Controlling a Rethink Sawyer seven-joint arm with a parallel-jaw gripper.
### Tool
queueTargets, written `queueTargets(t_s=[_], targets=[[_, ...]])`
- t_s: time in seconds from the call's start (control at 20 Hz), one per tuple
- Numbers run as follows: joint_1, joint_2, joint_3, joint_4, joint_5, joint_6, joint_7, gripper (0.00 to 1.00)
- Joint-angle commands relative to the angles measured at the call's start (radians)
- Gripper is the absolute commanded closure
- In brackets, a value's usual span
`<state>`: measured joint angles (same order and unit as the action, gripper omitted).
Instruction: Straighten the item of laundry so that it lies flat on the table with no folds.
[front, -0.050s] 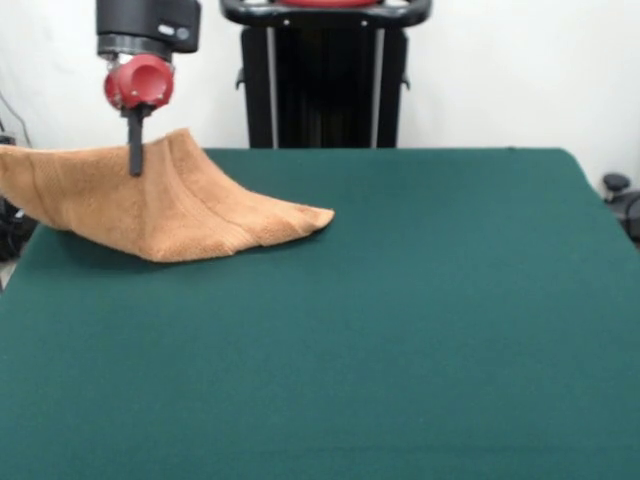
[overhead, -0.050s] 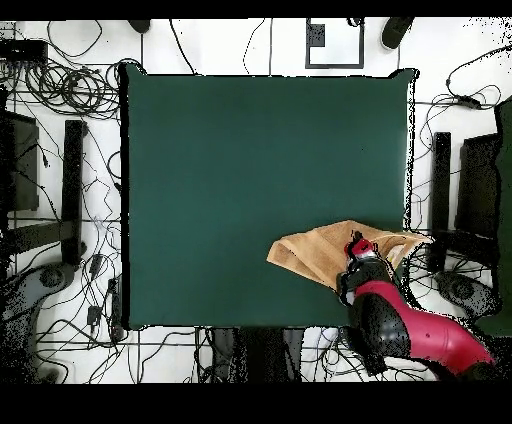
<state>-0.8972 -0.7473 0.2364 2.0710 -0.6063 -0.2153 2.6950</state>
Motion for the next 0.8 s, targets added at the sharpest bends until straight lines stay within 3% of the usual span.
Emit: queueTargets(t_s=[0.05, 0.8], targets=[[0.164, -0.005, -0.093, 0.088, 0.112, -0.054, 0.139, 1.0], [0.224, 0.062, -0.095, 0.058, 0.176, -0.117, 0.137, 1.0]])
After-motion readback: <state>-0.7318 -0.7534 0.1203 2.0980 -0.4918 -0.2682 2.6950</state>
